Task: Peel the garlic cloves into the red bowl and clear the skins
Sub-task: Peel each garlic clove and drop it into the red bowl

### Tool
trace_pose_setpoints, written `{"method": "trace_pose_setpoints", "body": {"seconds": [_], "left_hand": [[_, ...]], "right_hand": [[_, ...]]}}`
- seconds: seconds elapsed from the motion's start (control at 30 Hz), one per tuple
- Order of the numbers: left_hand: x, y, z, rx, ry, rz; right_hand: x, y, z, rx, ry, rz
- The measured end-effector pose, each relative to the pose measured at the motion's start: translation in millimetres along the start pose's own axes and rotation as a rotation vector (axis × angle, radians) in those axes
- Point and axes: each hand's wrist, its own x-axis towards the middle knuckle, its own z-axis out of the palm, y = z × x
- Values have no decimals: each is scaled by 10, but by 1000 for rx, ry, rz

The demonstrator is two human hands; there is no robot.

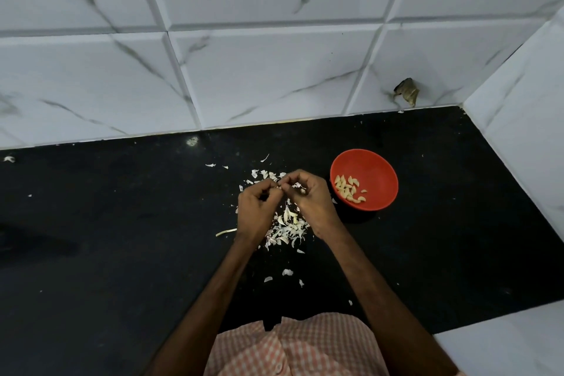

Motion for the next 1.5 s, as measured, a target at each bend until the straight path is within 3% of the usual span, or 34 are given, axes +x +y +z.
{"method": "trace_pose_setpoints", "body": {"seconds": [0.2,0.77,1.03,1.13,1.23,1.33,1.4,1.5], "left_hand": [[60,0,42,-40,27,-82],[67,-27,58,-196,-14,-221],[79,-76,-7,-299,-32,-421],[101,-206,-25,-213,-36,-408],[134,-300,-11,-42,-64,-314],[192,-367,-23,157,-114,-214],[243,-438,-47,250,-137,-202],[311,-524,-63,275,-181,-230]], "right_hand": [[13,39,37,-15,156,-73],[-26,99,-4,-28,61,45],[-4,120,-263,93,144,145],[30,241,-646,-29,215,231],[83,397,-1028,-326,281,335],[142,503,-1218,-682,183,437],[148,505,-1222,-740,169,463],[117,452,-1104,-632,241,434]]}}
